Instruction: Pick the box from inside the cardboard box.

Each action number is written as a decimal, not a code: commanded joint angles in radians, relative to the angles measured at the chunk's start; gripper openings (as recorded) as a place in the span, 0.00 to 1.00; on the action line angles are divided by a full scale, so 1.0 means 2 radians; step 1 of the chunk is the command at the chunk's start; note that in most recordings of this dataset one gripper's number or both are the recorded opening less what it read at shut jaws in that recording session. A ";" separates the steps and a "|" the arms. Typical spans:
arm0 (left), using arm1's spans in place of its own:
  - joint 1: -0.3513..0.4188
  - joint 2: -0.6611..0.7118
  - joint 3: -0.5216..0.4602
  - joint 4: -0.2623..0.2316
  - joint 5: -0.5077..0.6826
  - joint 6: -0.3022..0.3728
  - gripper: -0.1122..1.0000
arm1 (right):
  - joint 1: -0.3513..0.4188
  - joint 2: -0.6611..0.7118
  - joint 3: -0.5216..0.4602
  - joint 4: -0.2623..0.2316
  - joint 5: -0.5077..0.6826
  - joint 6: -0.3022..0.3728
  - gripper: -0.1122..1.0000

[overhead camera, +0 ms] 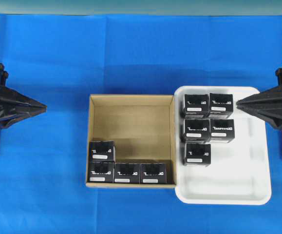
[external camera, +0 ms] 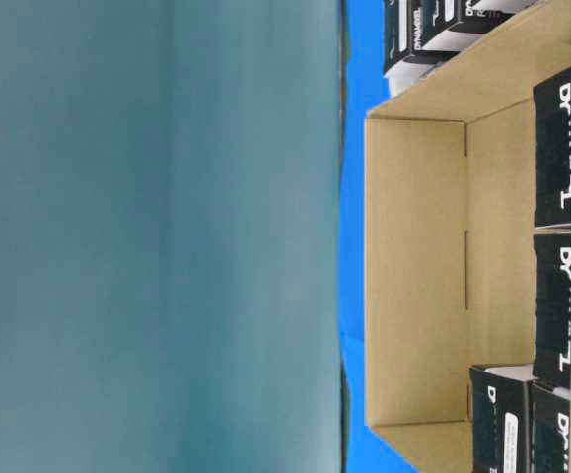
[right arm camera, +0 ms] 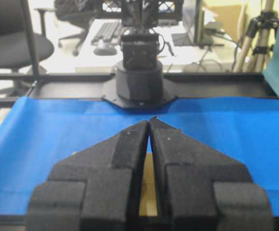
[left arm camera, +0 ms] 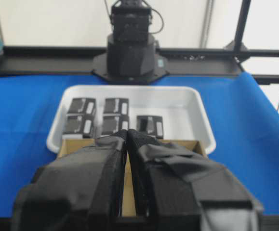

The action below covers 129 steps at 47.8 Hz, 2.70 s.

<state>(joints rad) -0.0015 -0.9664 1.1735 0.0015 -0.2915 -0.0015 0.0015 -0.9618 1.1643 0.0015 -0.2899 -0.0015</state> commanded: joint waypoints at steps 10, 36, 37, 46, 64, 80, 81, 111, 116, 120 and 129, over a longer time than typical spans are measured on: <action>0.002 0.004 -0.021 0.008 0.025 0.000 0.11 | -0.002 0.007 -0.002 0.037 0.012 0.022 0.15; 0.002 0.005 -0.054 0.008 0.110 -0.001 0.08 | -0.005 0.130 -0.150 0.041 0.267 0.099 0.12; 0.002 0.005 -0.054 0.008 0.110 -0.001 0.08 | -0.004 0.143 -0.163 0.041 0.281 0.099 0.12; 0.002 0.005 -0.058 0.008 0.113 -0.001 0.08 | -0.001 0.224 -0.233 0.041 0.377 0.098 0.12; 0.002 0.004 -0.058 0.008 0.127 -0.002 0.08 | 0.003 0.403 -0.405 0.039 0.555 0.094 0.12; 0.002 0.002 -0.058 0.008 0.136 -0.002 0.08 | 0.003 0.514 -0.511 0.039 0.649 0.082 0.12; 0.002 0.002 -0.058 0.008 0.136 -0.002 0.08 | 0.003 0.518 -0.516 0.039 0.651 0.077 0.12; 0.002 0.000 -0.058 0.008 0.165 -0.002 0.08 | -0.003 0.628 -0.656 0.039 0.714 0.015 0.12; 0.002 0.000 -0.058 0.008 0.165 -0.002 0.08 | -0.003 0.642 -0.669 0.039 0.708 0.011 0.12; 0.002 0.000 -0.058 0.008 0.165 -0.002 0.08 | -0.002 0.651 -0.675 0.040 0.703 -0.005 0.12; 0.003 -0.005 -0.058 0.008 0.180 -0.002 0.08 | 0.002 0.674 -0.699 0.041 0.703 -0.021 0.12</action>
<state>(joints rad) 0.0015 -0.9741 1.0876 0.0153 0.0568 -0.0031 -0.0015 0.3712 -0.2086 0.0798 1.1213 -0.0399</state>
